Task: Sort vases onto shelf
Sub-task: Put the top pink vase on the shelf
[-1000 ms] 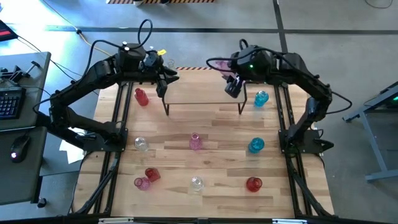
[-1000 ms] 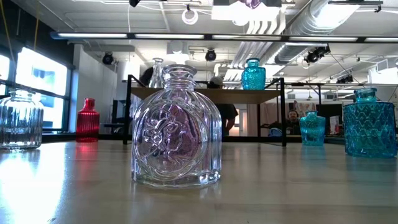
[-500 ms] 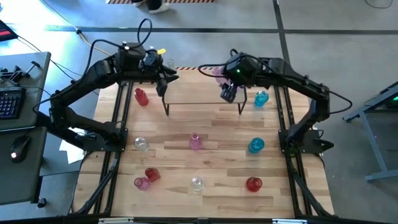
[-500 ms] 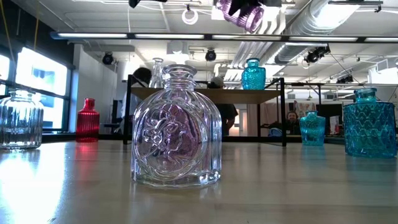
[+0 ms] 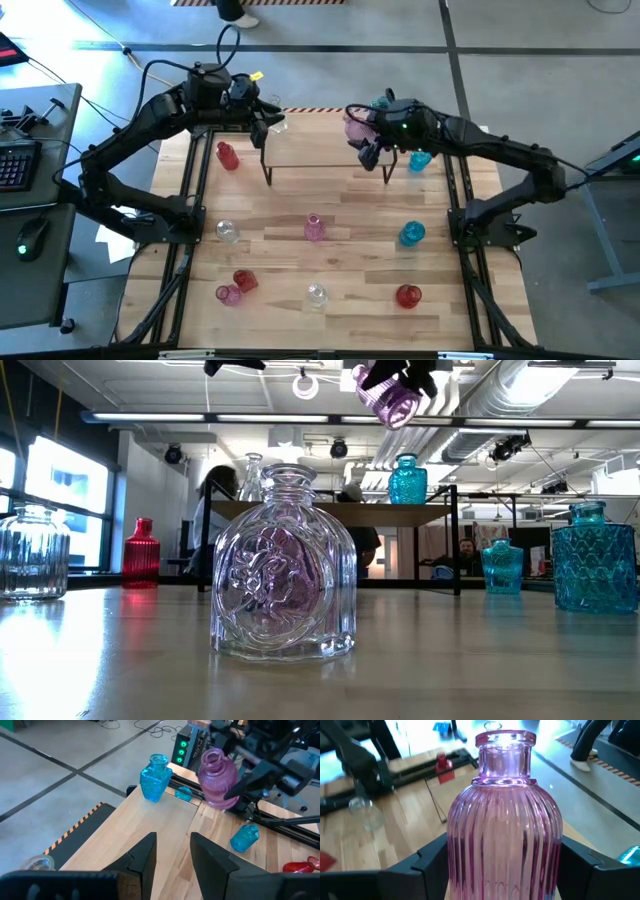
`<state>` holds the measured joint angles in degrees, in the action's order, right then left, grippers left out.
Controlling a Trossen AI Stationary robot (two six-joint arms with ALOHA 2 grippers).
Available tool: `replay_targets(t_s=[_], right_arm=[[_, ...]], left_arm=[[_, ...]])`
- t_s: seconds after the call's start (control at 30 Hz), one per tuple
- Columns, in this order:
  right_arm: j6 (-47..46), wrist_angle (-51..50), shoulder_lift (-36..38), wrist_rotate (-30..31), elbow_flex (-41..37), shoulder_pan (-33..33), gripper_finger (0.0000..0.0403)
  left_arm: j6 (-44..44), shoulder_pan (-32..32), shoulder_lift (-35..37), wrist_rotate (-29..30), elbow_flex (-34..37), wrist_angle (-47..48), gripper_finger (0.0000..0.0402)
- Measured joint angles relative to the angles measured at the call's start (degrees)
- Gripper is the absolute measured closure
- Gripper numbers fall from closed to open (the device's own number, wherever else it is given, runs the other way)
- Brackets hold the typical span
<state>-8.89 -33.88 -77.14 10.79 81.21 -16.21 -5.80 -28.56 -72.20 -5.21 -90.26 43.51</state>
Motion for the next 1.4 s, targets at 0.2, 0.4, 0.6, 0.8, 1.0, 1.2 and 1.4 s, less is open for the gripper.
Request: replay_targets(t_s=[0.2, 0.4, 0.6, 0.8, 1.0, 1.2, 1.4], right_arm=[[-1.76, 15.70, 2.80, 2.25, -12.41, 0.22, 0.0156], [-1.79, 28.17, 2.47, 7.54, -20.08, 1.22, 0.0155], [-1.46, 36.77, 2.45, 16.92, -25.31, 4.23, 0.0155], [-2.07, 44.00, 2.40, 27.34, -29.78, 6.84, 0.0154], [-1.07, 52.85, -1.05, 28.88, -32.07, 7.26, 0.0154], [1.77, 59.28, -6.47, 33.51, -32.11, 7.26, 0.0154], [1.98, 65.15, -10.14, 38.72, -32.11, 6.96, 0.0153]], left_arm=[[0.04, 0.00, 0.00, -0.02, 0.00, 0.00, 0.0290], [0.04, 0.02, 0.00, -0.02, 0.00, 0.02, 0.0290], [0.04, 0.02, 0.00, 0.00, 0.00, 0.22, 0.0290], [0.02, 0.02, 0.00, 0.00, 0.00, 0.20, 0.0291], [0.00, 0.02, 0.00, 0.00, 0.00, 0.17, 0.0291], [-0.02, 0.02, 0.00, 0.00, 0.00, 0.15, 0.0291], [-0.10, 0.02, 0.00, 0.00, 0.00, 0.15, 0.0291]])
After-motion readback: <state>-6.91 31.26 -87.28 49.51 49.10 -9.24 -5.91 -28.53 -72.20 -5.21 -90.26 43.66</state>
